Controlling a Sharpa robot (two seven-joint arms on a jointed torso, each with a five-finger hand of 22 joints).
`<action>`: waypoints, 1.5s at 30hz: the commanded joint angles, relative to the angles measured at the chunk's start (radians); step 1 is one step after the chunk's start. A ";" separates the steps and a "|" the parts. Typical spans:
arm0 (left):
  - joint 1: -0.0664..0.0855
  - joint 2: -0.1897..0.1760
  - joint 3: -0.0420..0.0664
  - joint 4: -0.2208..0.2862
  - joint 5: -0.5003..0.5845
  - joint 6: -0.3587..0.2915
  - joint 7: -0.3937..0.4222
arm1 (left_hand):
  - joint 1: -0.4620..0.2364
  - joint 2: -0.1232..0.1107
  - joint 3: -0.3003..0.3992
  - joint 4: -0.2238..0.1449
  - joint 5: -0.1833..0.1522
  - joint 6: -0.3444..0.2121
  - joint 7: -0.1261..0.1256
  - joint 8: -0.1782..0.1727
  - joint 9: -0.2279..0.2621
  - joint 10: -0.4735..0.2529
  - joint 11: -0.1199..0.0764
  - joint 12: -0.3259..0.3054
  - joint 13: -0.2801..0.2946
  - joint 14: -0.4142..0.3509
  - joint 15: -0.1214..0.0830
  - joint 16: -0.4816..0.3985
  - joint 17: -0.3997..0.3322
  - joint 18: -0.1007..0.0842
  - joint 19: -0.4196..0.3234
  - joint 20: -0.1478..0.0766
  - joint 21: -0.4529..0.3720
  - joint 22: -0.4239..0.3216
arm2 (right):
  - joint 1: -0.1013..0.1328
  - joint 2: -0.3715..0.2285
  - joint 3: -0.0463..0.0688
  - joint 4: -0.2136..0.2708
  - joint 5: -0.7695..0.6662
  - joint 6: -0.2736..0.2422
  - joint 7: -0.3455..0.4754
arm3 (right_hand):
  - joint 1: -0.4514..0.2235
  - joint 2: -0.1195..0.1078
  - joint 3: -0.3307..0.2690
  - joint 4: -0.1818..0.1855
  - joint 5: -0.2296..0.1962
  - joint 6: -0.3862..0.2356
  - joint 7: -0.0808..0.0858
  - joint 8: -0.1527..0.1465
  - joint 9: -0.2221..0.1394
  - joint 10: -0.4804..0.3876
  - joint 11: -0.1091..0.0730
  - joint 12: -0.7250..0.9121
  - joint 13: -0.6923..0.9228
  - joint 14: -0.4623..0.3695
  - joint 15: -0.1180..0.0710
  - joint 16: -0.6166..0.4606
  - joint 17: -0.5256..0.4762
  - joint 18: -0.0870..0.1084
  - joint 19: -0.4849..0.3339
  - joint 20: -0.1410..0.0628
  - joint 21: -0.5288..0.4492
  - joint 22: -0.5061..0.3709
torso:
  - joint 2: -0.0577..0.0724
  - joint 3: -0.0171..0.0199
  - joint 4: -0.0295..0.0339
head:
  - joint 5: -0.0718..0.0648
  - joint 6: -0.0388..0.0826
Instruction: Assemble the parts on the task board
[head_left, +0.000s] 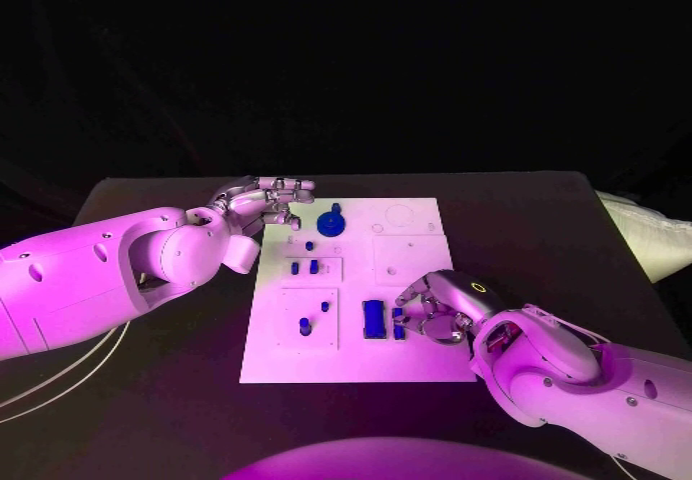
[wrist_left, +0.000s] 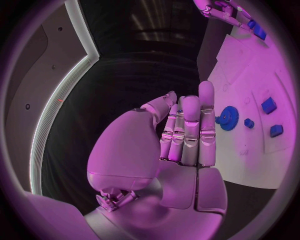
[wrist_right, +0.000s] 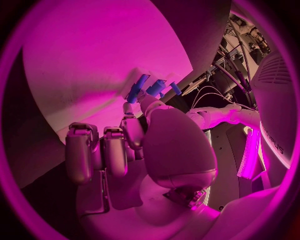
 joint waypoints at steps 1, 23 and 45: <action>0.000 0.002 0.001 0.001 -0.003 0.019 0.002 | 0.005 0.005 0.002 -0.005 0.004 -0.006 0.003 0.007 0.001 -0.009 0.000 0.006 -0.002 -0.006 0.001 0.000 -0.001 0.012 -0.008 0.000 0.004 0.001 | -0.001 0.001 0.000 -0.003 -0.005 -0.045 0.017 | -0.003 -0.005 0.000 0.005 0.004 -0.011 0.002 -0.008 -0.002 -0.005 0.007 -0.005 0.012 0.089 0.000 0.000 0.192 -0.015 0.012 -0.001 -0.005 0.059 | 0.000 0.0001 0.0013 | -0.001 0.001; 0.000 0.002 0.001 -0.003 -0.004 0.016 0.003 | 0.009 0.006 0.006 -0.010 0.004 -0.007 0.003 0.009 0.001 -0.009 0.000 0.009 -0.002 -0.007 0.001 0.001 -0.003 0.012 -0.009 0.000 0.006 0.003 | -0.001 -0.003 0.000 0.003 0.013 -0.114 0.049 | -0.015 0.002 -0.001 0.019 0.000 0.001 0.001 -0.007 0.001 -0.003 0.008 0.000 0.014 0.090 0.003 0.002 0.194 -0.015 0.014 0.003 -0.003 0.062 | 0.001 0.0009 0.0003 | 0.002 0.002; 0.000 0.005 0.001 -0.004 -0.005 0.019 -0.001 | 0.009 0.006 0.006 -0.010 0.004 -0.007 0.003 0.009 0.001 -0.009 0.000 0.009 -0.002 -0.007 0.001 0.001 -0.003 0.012 -0.009 0.000 0.006 0.003 | -0.001 0.003 0.000 -0.023 -0.003 -0.034 0.029 | 0.062 0.011 0.021 -0.051 -0.043 0.069 -0.026 0.026 0.016 -0.001 -0.015 0.003 0.016 0.092 -0.016 0.009 0.204 -0.016 0.016 -0.013 -0.001 0.067 | 0.001 0.0007 0.0009 | 0.000 0.000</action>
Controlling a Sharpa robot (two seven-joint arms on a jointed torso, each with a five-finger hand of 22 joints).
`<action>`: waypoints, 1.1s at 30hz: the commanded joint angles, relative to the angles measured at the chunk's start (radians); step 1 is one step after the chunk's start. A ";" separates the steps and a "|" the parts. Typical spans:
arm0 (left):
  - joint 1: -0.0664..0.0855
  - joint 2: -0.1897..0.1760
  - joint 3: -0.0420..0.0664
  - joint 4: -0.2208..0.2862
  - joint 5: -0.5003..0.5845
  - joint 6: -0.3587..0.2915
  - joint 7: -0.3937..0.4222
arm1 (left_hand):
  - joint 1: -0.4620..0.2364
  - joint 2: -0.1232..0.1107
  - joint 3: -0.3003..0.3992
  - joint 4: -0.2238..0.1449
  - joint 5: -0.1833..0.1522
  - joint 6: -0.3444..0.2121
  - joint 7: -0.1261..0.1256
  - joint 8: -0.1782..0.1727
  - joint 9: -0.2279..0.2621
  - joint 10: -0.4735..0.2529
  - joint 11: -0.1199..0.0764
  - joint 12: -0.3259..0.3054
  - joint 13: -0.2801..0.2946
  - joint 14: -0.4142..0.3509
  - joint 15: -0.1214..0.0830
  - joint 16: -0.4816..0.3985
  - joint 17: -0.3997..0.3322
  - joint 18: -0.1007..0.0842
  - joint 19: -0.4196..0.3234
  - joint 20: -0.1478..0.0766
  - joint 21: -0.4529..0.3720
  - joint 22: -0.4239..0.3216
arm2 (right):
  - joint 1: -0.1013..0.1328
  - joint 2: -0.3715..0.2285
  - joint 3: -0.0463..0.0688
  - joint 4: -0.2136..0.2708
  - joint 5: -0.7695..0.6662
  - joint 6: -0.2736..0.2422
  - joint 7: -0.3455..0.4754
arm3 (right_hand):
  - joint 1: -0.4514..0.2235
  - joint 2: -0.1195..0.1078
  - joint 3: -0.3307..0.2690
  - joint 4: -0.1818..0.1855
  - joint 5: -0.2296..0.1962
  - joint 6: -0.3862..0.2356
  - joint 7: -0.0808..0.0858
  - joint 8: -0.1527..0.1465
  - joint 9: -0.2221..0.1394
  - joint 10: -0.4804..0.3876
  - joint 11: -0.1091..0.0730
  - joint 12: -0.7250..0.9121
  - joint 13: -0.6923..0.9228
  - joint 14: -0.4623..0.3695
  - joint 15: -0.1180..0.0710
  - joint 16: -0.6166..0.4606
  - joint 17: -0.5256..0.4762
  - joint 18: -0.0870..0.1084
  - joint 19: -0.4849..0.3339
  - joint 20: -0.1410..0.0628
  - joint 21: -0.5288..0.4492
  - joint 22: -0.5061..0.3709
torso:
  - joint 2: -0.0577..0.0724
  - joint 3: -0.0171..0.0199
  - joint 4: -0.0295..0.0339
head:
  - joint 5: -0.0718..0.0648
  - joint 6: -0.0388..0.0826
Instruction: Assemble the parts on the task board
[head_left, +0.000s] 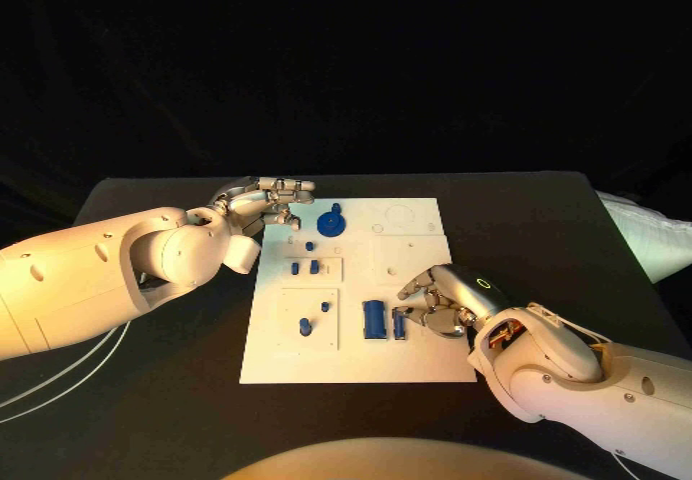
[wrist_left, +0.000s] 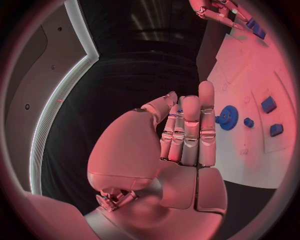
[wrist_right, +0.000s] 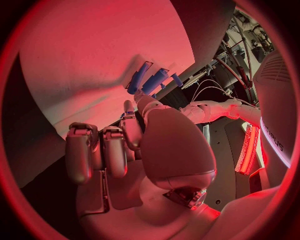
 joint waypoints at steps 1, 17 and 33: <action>0.000 0.002 0.001 0.001 -0.004 0.019 0.002 | 0.005 0.002 0.002 -0.006 0.004 -0.007 0.003 0.005 0.001 -0.009 0.000 0.002 -0.001 -0.007 0.000 0.001 -0.002 0.012 -0.009 0.000 0.006 0.002 | -0.001 0.002 0.000 -0.004 -0.017 0.043 -0.006 | 0.014 -0.005 -0.002 -0.011 -0.004 0.011 0.001 0.007 0.002 -0.001 -0.008 0.003 0.012 0.091 -0.009 0.005 0.205 -0.016 0.016 -0.006 -0.001 0.068 | 0.000 0.0005 0.0005 | 0.000 -0.001; 0.000 0.001 0.001 0.002 -0.009 0.022 -0.001 | 0.005 0.001 0.004 -0.009 0.004 -0.008 0.004 0.006 0.001 -0.010 0.000 0.003 -0.002 -0.009 0.001 0.000 -0.005 0.012 -0.011 0.000 0.008 0.002 | -0.001 0.014 0.000 -0.023 -0.029 0.077 -0.001 | 0.021 -0.025 -0.022 -0.033 -0.004 0.014 0.000 0.009 0.002 0.002 -0.008 0.005 0.014 0.092 -0.010 0.008 0.209 -0.016 0.016 -0.009 -0.001 0.068 | 0.000 -0.0001 -0.0009 | 0.001 -0.005; 0.000 -0.001 0.000 -0.001 -0.014 0.026 -0.007 | 0.005 0.000 0.004 -0.009 0.004 -0.008 0.004 0.006 0.001 -0.011 0.001 0.004 -0.002 -0.009 0.001 0.000 -0.006 0.012 -0.011 0.000 0.008 0.003 | -0.008 0.012 0.000 -0.005 -0.032 0.058 0.023 | 0.066 0.019 -0.026 -0.080 -0.004 0.100 -0.039 0.068 0.029 0.015 -0.038 0.024 0.026 0.096 -0.033 0.022 0.229 -0.019 0.023 -0.026 0.007 0.083 | 0.000 -0.0003 0.0008 | 0.000 -0.005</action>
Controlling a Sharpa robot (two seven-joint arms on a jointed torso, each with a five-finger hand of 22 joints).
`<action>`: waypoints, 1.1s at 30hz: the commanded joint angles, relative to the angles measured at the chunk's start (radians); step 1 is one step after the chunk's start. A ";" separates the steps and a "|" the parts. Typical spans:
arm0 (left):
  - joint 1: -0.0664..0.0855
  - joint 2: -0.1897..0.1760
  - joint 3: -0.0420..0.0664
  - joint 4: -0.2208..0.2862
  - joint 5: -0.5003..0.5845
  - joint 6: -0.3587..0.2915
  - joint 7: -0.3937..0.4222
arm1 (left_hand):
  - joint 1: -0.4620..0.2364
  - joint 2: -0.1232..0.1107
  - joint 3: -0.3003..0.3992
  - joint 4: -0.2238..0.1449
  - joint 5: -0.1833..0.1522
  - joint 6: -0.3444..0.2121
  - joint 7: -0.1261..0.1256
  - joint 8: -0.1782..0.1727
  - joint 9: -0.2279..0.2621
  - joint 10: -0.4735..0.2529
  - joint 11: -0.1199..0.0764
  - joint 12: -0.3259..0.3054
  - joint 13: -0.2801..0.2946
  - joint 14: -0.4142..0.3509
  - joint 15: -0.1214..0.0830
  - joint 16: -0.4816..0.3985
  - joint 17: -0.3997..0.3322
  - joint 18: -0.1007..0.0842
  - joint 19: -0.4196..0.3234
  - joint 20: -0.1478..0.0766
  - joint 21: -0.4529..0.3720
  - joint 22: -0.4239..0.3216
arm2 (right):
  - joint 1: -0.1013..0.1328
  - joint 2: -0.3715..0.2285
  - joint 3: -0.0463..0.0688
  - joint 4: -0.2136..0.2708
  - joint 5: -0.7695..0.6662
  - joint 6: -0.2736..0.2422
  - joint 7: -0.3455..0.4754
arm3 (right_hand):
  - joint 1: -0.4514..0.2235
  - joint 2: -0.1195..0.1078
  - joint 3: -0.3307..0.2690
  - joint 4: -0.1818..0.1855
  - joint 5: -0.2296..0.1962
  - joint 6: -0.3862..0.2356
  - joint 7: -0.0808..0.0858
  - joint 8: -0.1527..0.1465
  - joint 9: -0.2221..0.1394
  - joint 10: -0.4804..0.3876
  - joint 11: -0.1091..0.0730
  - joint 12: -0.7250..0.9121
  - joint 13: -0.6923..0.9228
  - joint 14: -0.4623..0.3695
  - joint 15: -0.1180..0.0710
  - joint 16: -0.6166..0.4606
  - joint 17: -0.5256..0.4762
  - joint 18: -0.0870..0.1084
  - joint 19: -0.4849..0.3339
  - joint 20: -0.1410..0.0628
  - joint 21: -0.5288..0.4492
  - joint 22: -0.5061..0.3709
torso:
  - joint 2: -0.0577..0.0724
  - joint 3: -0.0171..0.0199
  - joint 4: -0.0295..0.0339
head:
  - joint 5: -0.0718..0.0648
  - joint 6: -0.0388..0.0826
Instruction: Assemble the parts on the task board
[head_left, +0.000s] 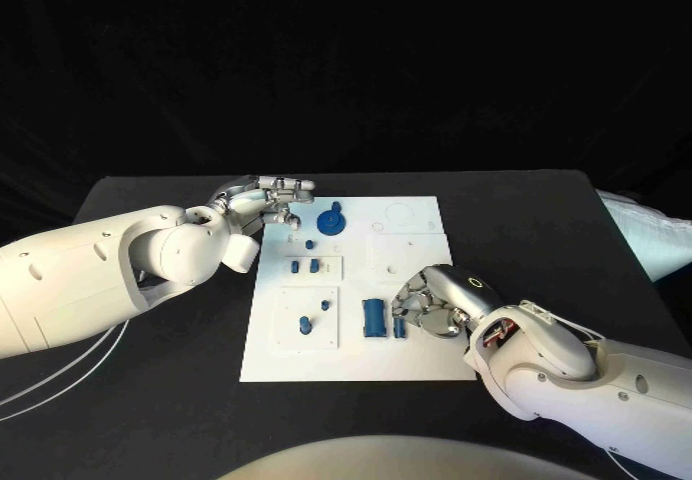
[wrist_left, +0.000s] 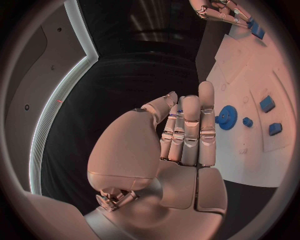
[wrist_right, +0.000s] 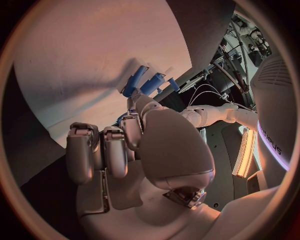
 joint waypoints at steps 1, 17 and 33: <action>0.000 0.001 0.001 0.001 -0.006 0.020 0.000 | 0.005 0.000 0.000 -0.005 0.004 -0.003 0.002 0.006 0.001 -0.007 -0.003 0.004 -0.001 -0.008 -0.001 0.000 -0.001 0.012 -0.004 0.000 0.004 0.001 | -0.005 -0.003 -0.003 -0.002 -0.007 0.021 0.004 | 0.009 0.022 -0.006 -0.002 -0.003 0.004 -0.002 0.007 0.001 0.024 -0.033 0.012 -0.015 0.097 -0.008 0.005 0.230 -0.019 0.024 -0.009 0.007 0.083 | 0.001 0.0003 0.0002 | 0.001 0.000; 0.000 0.000 0.001 0.002 -0.007 0.019 -0.002 | 0.005 -0.001 0.001 -0.006 0.003 -0.004 0.003 0.006 0.001 -0.010 -0.002 0.004 -0.002 -0.009 -0.001 0.000 -0.003 0.012 -0.005 0.000 0.005 0.002 | -0.006 0.005 -0.003 -0.038 0.017 0.034 0.029 | -0.016 0.068 -0.015 0.016 -0.003 -0.014 -0.012 0.021 0.010 0.034 -0.042 0.016 -0.010 0.100 -0.018 0.014 0.242 -0.021 0.025 -0.021 0.009 0.087 | 0.002 0.0012 0.0012 | 0.003 -0.003; -0.001 0.001 0.001 -0.001 -0.008 0.020 -0.001 | 0.004 -0.002 0.002 -0.008 0.003 -0.007 0.004 0.006 0.000 -0.013 -0.001 0.004 -0.003 -0.012 0.000 -0.002 -0.007 0.011 -0.006 0.000 0.006 0.003 | -0.005 -0.007 0.000 -0.033 0.146 -0.123 0.177 | -0.021 0.062 -0.030 0.013 -0.003 -0.031 -0.009 0.025 0.014 0.020 -0.039 -0.023 -0.033 0.096 -0.017 0.002 0.226 -0.017 0.017 -0.021 -0.002 0.069 | -0.001 0.0000 -0.0020 | 0.004 -0.003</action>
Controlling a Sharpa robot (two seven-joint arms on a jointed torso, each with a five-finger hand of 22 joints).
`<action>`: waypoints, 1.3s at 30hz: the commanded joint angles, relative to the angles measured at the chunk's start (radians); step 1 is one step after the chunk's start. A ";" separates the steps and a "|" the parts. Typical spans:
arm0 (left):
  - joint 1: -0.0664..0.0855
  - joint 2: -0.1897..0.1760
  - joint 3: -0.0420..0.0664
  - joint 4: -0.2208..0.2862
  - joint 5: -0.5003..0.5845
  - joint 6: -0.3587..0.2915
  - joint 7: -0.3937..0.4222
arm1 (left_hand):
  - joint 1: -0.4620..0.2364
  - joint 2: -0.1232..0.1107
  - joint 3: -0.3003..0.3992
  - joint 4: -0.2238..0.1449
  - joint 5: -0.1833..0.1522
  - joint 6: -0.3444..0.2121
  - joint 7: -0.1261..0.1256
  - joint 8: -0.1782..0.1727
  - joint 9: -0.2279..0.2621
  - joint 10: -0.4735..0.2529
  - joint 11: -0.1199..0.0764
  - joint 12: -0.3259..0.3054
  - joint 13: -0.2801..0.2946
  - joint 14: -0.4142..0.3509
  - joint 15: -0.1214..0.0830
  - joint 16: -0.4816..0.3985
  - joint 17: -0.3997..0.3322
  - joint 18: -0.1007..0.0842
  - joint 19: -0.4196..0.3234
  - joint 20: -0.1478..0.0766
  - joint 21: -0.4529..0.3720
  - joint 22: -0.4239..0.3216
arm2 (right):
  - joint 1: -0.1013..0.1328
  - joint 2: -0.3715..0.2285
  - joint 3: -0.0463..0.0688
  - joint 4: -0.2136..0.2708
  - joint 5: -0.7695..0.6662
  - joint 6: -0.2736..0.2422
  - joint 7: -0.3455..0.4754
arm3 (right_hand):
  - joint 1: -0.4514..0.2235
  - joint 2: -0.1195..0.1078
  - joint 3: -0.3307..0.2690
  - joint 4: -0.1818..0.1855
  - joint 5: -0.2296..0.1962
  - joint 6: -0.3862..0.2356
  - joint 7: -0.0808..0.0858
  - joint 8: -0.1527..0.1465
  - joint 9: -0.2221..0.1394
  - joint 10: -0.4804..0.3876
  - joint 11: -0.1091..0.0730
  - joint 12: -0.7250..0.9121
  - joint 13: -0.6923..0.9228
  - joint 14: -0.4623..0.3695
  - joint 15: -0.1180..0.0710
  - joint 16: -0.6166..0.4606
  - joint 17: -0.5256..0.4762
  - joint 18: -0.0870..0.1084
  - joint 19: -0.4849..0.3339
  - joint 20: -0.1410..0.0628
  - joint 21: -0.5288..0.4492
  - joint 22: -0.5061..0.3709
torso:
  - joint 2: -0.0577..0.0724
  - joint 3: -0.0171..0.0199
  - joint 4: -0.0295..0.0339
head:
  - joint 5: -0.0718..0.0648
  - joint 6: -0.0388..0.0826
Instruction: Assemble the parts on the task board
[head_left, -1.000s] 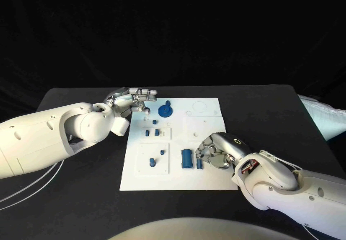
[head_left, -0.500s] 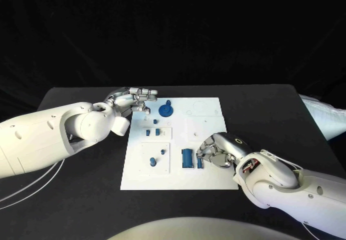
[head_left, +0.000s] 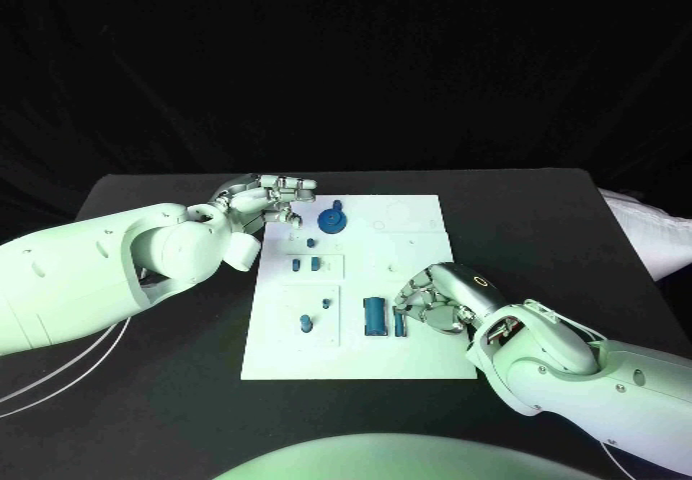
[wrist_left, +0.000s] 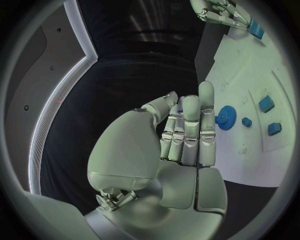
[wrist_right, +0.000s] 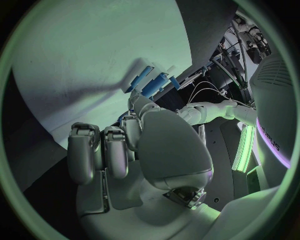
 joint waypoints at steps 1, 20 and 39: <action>0.000 0.002 0.001 0.000 -0.004 0.018 0.006 | 0.003 -0.002 -0.001 -0.005 0.003 -0.005 0.002 0.006 0.000 -0.006 -0.001 0.004 -0.001 -0.005 0.000 -0.002 -0.002 0.011 -0.007 0.000 0.006 0.001 | 0.000 -0.009 0.003 0.012 0.093 -0.080 0.095 | -0.011 -0.001 -0.012 0.005 0.001 -0.012 0.004 0.006 0.001 0.022 -0.033 -0.022 -0.123 0.095 -0.006 -0.008 0.224 -0.016 0.017 -0.005 -0.008 0.067 | -0.002 -0.0018 0.0001 | -0.003 0.002; -0.044 0.045 -0.002 -0.076 0.085 -0.041 0.211 | -0.059 -0.009 -0.067 0.046 -0.001 0.038 -0.016 0.032 -0.001 -0.003 0.009 -0.052 -0.035 -0.219 0.050 -0.494 -0.260 0.005 -0.264 0.051 -0.252 -0.178 | 0.169 0.043 0.017 -0.252 1.158 0.068 0.513 | 0.013 -0.008 -0.041 0.041 0.028 -0.183 0.120 -0.095 -0.036 -0.345 0.082 -0.949 -0.823 -0.245 0.096 -1.028 -0.642 0.122 -0.400 0.086 -0.805 -0.805 | -0.070 -0.0320 -0.0146 | -0.022 0.104; -0.128 0.141 -0.002 -0.199 0.119 -0.106 0.279 | -0.449 0.088 -0.194 0.108 -0.088 -0.270 -0.067 -0.135 -0.071 -0.336 -0.005 -0.305 -0.097 -0.527 0.075 -0.944 -0.500 -0.051 -0.640 0.059 -0.539 -0.551 | 0.191 0.241 0.021 -0.610 1.345 0.196 0.615 | -0.448 0.024 -0.032 -0.051 -0.048 -0.535 0.088 -0.189 -0.128 -0.647 0.090 -1.194 -1.367 -0.668 0.086 -1.549 -1.155 0.063 -0.727 0.116 -1.319 -1.195 | -0.108 -0.0399 -0.0259 | -0.020 0.208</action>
